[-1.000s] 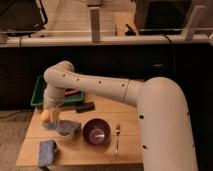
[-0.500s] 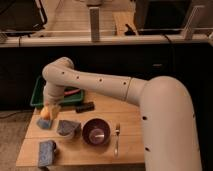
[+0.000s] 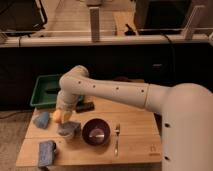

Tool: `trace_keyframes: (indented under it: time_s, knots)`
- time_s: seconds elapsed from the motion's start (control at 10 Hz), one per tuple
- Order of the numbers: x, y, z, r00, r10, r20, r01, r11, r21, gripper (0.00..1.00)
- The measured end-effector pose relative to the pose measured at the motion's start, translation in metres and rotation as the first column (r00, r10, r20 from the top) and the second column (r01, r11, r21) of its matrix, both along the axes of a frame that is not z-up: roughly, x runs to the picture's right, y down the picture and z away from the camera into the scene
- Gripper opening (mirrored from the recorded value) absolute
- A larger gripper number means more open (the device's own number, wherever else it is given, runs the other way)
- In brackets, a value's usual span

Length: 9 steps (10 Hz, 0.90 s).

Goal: Place apple in table surface

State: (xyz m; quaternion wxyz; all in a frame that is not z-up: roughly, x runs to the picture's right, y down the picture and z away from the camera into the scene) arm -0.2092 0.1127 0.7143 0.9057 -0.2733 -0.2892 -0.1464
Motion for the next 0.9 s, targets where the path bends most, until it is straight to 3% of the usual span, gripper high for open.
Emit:
trace_keyframes:
  time_s: [0.2, 0.5, 0.7, 0.9]
  knots:
    - [0.038, 0.002, -0.013, 0.997, 0.066, -0.034, -0.066, 0.9975, 0.027, 0.00]
    - [0.101, 0.010, -0.025, 0.980, 0.176, -0.094, -0.174, 0.9842, 0.033, 0.00]
    - [0.140, 0.016, -0.024, 0.959, 0.247, -0.139, -0.246, 0.9690, 0.027, 0.00]
    - [0.180, 0.021, -0.015, 0.923, 0.319, -0.213, -0.322, 0.9465, 0.023, 0.00]
